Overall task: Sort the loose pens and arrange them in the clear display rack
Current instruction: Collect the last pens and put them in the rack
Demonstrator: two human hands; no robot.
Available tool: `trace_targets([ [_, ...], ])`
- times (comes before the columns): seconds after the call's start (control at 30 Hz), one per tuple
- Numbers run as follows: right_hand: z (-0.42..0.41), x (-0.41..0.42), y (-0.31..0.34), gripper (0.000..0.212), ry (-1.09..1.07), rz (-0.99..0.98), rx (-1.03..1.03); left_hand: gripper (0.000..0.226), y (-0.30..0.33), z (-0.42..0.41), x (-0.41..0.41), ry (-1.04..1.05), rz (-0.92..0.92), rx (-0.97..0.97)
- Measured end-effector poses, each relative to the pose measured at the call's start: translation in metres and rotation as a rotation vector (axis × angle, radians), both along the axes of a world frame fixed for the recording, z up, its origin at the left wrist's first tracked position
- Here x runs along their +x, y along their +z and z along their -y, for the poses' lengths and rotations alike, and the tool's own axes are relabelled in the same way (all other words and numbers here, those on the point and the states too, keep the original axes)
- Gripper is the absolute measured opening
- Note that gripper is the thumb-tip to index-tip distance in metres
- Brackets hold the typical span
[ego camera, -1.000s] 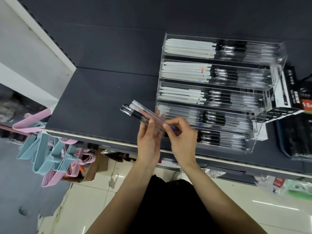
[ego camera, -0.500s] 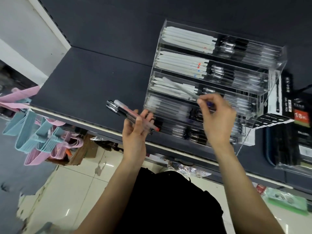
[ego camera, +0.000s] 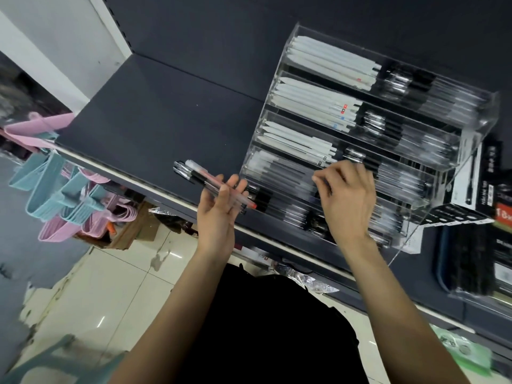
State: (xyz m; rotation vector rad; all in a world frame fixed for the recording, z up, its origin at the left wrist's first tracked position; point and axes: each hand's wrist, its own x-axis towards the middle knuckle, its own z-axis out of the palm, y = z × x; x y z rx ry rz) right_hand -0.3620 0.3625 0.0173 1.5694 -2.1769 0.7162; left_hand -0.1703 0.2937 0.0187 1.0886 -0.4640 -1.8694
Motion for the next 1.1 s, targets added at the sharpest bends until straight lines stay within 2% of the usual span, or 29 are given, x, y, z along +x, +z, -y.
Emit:
trace_targets([
  [0.17, 0.011, -0.002, -0.011, 0.01, 0.07, -0.232, 0.122, 0.028, 0.0, 0.0, -0.004, -0.042, 0.008, -0.003],
  [0.37, 0.016, -0.005, -0.015, 0.013, 0.09, -0.252, 0.174, 0.033, 0.001, 0.0, -0.003, -0.054, 0.01, 0.009],
  [0.47, 0.016, 0.013, 0.005, 0.009, 0.224, -0.032, 0.116, 0.031, 0.001, 0.0, -0.004, -0.07, 0.01, 0.001],
  [0.53, 0.013, 0.036, 0.021, 0.018, 0.284, 0.288, 0.146, 0.027, 0.004, -0.002, -0.007, -0.081, -0.021, -0.008],
  [0.6, 0.012, 0.056, 0.029, 0.023, 0.255, 0.552, 0.244, 0.026, 0.007, -0.005, -0.011, -0.093, -0.055, -0.009],
  [0.77, 0.012, 0.065, 0.023, 0.021, 0.228, 0.749, 0.314, 0.034, 0.01, -0.013, -0.017, -0.145, -0.042, -0.039],
  [0.83, 0.007, 0.057, 0.026, 0.02, 0.222, 0.718, 0.328, 0.035, 0.01, -0.014, -0.017, -0.151, -0.02, -0.041],
  [1.0, -0.014, 0.01, 0.026, 0.013, 0.08, 0.472, 0.242, 0.034, 0.008, -0.008, -0.012, -0.094, 0.036, -0.037],
  [1.1, -0.014, 0.003, 0.022, 0.01, 0.069, 0.379, 0.303, 0.032, 0.006, -0.006, -0.008, -0.07, 0.046, -0.016],
])
